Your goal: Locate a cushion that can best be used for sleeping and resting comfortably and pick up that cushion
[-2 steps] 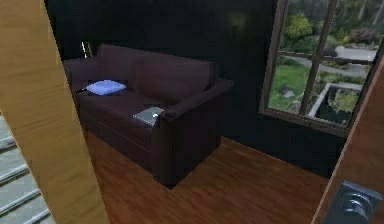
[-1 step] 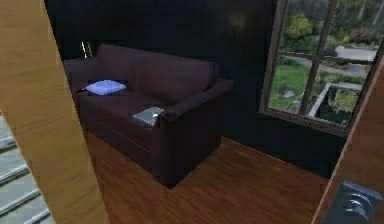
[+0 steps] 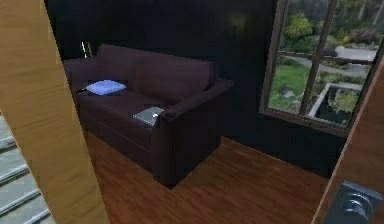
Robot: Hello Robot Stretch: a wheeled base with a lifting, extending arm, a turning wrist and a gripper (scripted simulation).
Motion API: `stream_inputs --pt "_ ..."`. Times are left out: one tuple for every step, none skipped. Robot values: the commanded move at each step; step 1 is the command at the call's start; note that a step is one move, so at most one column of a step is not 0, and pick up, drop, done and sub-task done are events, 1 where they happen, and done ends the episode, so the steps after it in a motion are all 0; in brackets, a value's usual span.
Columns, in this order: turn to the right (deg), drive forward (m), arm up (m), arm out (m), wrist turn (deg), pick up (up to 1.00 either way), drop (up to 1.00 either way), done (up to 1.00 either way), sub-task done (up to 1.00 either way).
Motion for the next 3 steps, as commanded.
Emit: stream_inputs --pt "-45.0 0.0 0.0 0.0 0.0 0.0 0.0 0.0 0.0" --pt "45.0 0.0 0.0 0.0 0.0 0.0 0.0 0.0 0.0" --pt "0.0 0.75 0.0 0.0 0.0 0.0 0.0 0.0 0.0"
